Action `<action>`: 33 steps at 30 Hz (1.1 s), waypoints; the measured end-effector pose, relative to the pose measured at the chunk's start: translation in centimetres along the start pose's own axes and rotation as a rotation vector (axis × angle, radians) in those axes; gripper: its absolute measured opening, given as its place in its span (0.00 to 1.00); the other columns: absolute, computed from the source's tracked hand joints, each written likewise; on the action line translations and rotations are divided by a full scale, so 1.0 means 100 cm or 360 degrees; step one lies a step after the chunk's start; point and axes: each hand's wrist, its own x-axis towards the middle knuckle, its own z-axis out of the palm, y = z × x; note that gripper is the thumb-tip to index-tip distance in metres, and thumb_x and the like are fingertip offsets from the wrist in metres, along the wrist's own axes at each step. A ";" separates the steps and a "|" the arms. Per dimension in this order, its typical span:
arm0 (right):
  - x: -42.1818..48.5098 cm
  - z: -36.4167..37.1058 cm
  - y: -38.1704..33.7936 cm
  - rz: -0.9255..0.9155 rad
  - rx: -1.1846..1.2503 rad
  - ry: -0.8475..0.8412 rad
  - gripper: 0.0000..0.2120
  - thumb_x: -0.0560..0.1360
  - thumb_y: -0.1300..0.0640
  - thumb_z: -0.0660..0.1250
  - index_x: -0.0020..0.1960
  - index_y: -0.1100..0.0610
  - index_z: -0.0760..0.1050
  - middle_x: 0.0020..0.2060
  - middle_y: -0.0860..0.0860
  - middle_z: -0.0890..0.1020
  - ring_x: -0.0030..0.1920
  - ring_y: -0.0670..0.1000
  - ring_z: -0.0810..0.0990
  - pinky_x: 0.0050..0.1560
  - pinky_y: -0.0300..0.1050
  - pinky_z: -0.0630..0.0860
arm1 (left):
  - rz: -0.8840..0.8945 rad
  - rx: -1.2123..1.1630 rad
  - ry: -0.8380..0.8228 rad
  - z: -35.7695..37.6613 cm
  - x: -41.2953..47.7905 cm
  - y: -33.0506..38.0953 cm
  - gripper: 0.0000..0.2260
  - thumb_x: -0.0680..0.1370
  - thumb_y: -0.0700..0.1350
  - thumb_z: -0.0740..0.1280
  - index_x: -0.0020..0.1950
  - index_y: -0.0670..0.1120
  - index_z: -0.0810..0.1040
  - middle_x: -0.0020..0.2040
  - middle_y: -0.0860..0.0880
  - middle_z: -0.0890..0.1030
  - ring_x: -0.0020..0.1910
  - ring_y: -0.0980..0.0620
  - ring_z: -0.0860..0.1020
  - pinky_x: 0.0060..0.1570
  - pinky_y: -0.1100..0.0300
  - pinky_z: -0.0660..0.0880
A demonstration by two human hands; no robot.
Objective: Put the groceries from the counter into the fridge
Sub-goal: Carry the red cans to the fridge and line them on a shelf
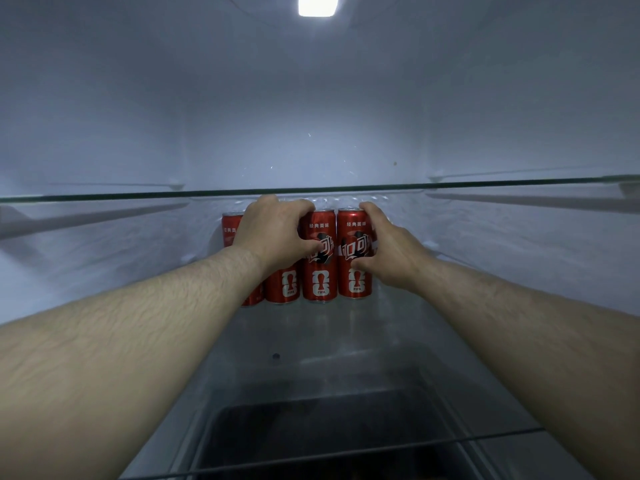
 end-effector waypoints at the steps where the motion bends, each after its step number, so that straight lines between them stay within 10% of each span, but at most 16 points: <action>1: 0.000 0.000 0.000 0.0001 0.0002 0.0001 0.47 0.73 0.57 0.75 0.78 0.43 0.47 0.70 0.53 0.73 0.65 0.56 0.77 0.61 0.58 0.78 | -0.0010 0.0003 -0.0001 0.001 0.000 0.000 0.26 0.71 0.64 0.71 0.65 0.55 0.75 0.55 0.51 0.81 0.59 0.49 0.74 0.58 0.50 0.73; 13: -0.008 -0.001 -0.003 0.0025 -0.0079 0.0005 0.52 0.74 0.55 0.74 0.79 0.45 0.36 0.72 0.53 0.71 0.66 0.54 0.76 0.62 0.51 0.75 | 0.0089 0.0047 0.0060 0.003 0.000 -0.003 0.28 0.71 0.63 0.71 0.68 0.53 0.73 0.62 0.52 0.79 0.63 0.48 0.72 0.61 0.48 0.71; 17: -0.014 -0.006 0.000 0.0020 -0.0106 0.0012 0.48 0.75 0.57 0.73 0.80 0.47 0.41 0.70 0.54 0.73 0.56 0.50 0.79 0.48 0.38 0.74 | 0.0120 0.0054 0.0067 0.006 -0.006 -0.007 0.35 0.72 0.61 0.71 0.75 0.51 0.65 0.71 0.50 0.71 0.68 0.46 0.68 0.66 0.47 0.67; 22: -0.022 -0.013 0.003 0.0106 -0.0261 0.0074 0.40 0.76 0.53 0.69 0.80 0.49 0.48 0.74 0.55 0.67 0.66 0.56 0.74 0.63 0.52 0.74 | 0.0068 -0.0038 0.0129 0.012 -0.028 -0.006 0.35 0.73 0.58 0.72 0.75 0.50 0.65 0.71 0.47 0.69 0.68 0.45 0.67 0.68 0.47 0.66; 33: -0.054 -0.029 -0.017 0.0097 -0.0253 -0.0032 0.30 0.78 0.57 0.66 0.78 0.53 0.59 0.73 0.54 0.70 0.69 0.55 0.73 0.64 0.48 0.72 | -0.0022 -0.0085 -0.0028 -0.007 -0.062 0.002 0.34 0.77 0.55 0.69 0.79 0.51 0.58 0.80 0.49 0.56 0.75 0.46 0.60 0.74 0.47 0.60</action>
